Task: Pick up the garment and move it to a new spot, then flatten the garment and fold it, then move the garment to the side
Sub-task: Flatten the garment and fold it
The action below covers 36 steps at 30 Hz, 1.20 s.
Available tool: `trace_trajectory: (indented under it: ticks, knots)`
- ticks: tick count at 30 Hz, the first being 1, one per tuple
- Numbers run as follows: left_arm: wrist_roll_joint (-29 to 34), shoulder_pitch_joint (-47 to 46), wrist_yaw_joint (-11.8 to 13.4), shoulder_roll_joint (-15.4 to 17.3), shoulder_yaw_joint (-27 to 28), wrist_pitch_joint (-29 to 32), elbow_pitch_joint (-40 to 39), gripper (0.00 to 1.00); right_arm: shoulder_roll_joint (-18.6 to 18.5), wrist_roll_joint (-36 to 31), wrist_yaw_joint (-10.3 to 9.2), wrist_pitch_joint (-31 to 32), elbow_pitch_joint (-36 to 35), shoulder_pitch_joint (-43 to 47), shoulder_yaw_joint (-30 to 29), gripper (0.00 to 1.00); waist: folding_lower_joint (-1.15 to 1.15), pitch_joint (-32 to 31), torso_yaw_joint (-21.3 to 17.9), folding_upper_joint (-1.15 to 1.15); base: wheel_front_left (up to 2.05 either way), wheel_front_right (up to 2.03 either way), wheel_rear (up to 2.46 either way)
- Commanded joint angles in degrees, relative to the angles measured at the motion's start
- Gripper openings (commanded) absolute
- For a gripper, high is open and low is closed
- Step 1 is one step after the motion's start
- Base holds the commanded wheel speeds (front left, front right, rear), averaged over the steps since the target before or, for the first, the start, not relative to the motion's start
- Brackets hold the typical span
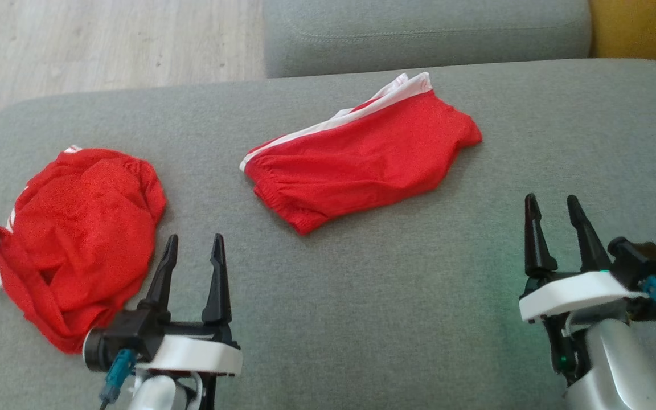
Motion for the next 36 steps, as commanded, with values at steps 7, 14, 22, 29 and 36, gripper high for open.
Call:
trace_trajectory:
  ticks: [7,14,22,29,36]
  knots:
    - [2.1,-3.46,-2.04,-1.11,3.15,-0.37,-1.74,1.0,0.24,-0.3,-0.05,3.54,-2.79,-5.95,-0.66,1.0,0.0,3.19,2.78,-0.01,0.0,0.0,0.0]
    - [3.25,-6.04,-3.38,-1.59,2.35,-0.37,-1.22,1.0,0.25,-1.15,-0.05,9.84,0.8,-15.3,-7.14,1.0,0.0,8.03,6.57,-0.01,0.0,0.0,0.0]
    - [2.98,-8.58,-4.09,-1.78,1.11,-0.37,-0.72,1.0,0.25,-2.35,-0.05,15.86,9.39,-24.27,-15.45,1.0,0.0,11.94,10.94,-0.01,0.0,0.0,0.0]
    - [2.24,-10.93,-4.27,-1.8,0.13,-0.37,-0.5,1.0,-1.22,-5.9,-0.05,20.45,20.59,-31.76,-23.47,1.0,0.0,14.54,14.35,-0.01,0.0,0.0,0.0]
    - [1.86,-11.91,-4.42,-1.81,-0.13,-0.37,-0.63,1.0,-3.02,-16.44,-0.05,23.99,29.34,-34.88,-27.48,1.0,0.0,15.66,16.09,-0.01,0.0,0.0,0.0]
